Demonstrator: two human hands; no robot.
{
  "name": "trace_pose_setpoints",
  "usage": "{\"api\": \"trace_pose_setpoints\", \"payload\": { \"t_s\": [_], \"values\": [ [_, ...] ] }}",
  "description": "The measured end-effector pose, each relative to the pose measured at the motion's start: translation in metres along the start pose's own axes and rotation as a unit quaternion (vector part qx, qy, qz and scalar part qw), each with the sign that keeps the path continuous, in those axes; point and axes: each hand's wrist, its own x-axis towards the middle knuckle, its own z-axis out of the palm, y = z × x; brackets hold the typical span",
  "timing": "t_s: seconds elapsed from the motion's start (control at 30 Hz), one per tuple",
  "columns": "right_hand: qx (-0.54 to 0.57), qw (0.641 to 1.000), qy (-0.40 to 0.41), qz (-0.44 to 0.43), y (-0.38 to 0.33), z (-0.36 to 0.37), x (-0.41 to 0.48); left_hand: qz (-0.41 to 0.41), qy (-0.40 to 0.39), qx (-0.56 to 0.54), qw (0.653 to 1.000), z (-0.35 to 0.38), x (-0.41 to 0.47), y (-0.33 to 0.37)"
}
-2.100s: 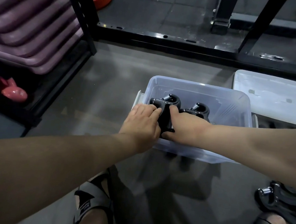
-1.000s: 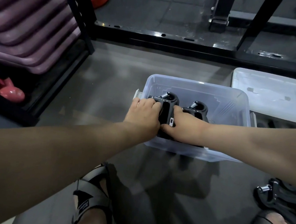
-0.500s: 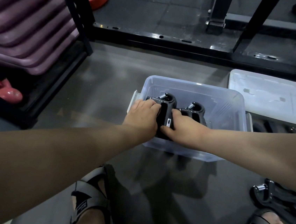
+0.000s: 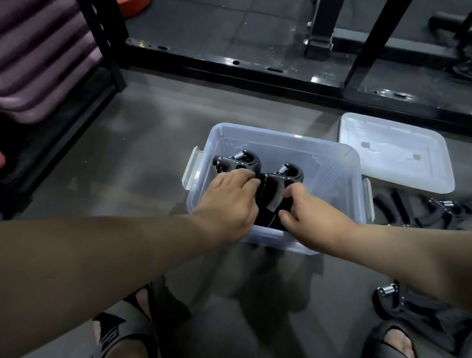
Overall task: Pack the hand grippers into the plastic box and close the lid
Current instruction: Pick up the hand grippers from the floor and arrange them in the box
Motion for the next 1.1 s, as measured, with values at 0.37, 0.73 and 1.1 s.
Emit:
{"api": "trace_pose_setpoints", "payload": {
  "t_s": [0.37,0.73,1.1],
  "values": [
    [0.065,0.996,0.056,-0.010,0.055,-0.037,-0.008,0.070,-0.047,0.047,0.995,0.007,0.007,0.024],
    [0.254,0.953,0.157,0.051,0.092,-0.070,-0.021,0.064,-0.069,0.027,0.995,0.009,0.010,0.034],
    [0.208,0.956,0.136,0.154,0.160,-0.047,-0.031,0.034,-0.143,-0.023,0.989,0.010,0.028,0.099]
  ]
}}
